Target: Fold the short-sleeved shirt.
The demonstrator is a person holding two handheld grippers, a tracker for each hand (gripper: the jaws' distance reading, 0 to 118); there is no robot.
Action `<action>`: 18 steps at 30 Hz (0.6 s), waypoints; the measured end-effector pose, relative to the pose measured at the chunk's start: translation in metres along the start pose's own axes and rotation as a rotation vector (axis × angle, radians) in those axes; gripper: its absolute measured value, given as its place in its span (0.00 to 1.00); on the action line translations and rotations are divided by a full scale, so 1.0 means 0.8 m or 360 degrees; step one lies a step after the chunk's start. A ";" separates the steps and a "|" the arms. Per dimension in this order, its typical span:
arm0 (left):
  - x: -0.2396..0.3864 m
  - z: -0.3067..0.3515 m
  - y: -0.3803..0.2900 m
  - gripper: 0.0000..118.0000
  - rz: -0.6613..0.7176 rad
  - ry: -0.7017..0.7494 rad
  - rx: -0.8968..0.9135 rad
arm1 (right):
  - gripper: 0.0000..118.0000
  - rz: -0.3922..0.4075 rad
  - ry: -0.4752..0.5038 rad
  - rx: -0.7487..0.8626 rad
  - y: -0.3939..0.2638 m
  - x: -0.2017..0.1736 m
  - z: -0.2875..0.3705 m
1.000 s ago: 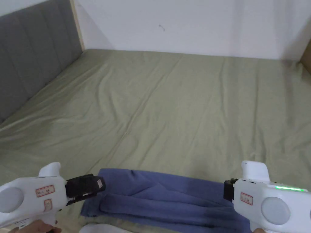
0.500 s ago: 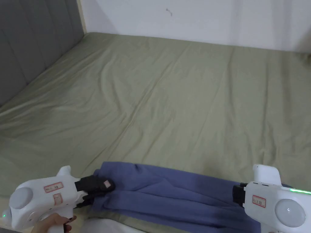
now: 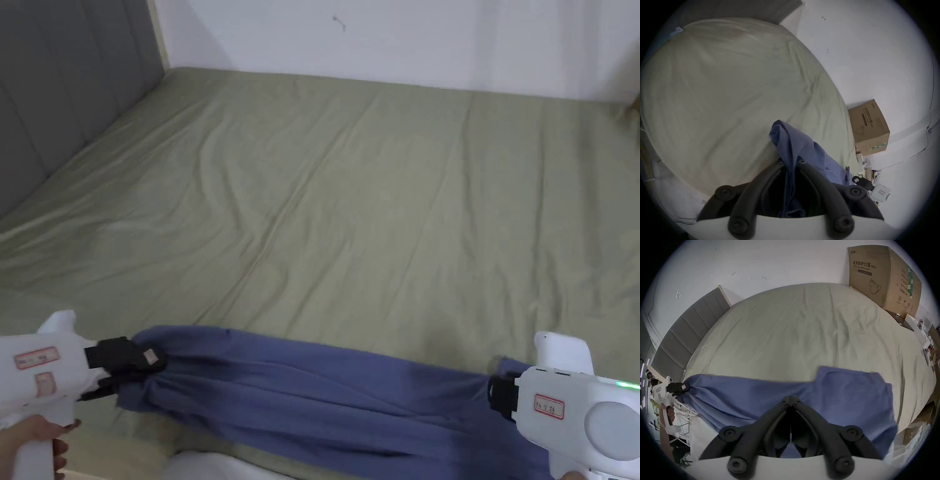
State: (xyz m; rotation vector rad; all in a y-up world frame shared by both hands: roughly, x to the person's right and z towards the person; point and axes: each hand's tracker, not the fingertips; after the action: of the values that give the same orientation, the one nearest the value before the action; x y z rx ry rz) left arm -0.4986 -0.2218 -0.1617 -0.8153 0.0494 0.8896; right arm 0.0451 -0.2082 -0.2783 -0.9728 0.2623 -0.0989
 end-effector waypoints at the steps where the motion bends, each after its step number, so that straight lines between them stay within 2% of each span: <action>1: -0.002 0.005 0.005 0.07 0.0007 0.0021 0.0018 | 0.00 -0.0008 -0.0001 0.0005 0.000 0.002 0.001; 4: 0.005 0.018 0.008 0.07 -0.0056 0.0117 0.0042 | 0.00 -0.0033 0.0003 0.0009 -0.001 0.006 0.007; 8: 0.043 0.023 -0.001 0.07 -0.0155 0.0126 0.0075 | 0.00 -0.0062 0.0006 0.0011 -0.002 0.015 0.010; 14: 0.176 0.018 -0.036 0.07 -0.0707 0.0102 0.0091 | 0.00 -0.0100 0.0008 0.0034 -0.001 0.032 0.018; 18: 0.253 -0.028 -0.087 0.07 -0.1040 0.0018 -0.0026 | 0.00 -0.0155 0.0011 0.0059 -0.002 0.047 0.024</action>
State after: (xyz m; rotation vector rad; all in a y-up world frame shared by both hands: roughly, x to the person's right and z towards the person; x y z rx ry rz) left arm -0.3116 -0.1251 -0.2075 -0.7819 -0.2059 0.2678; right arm 0.0866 -0.2012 -0.2735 -0.9483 0.2189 -0.1953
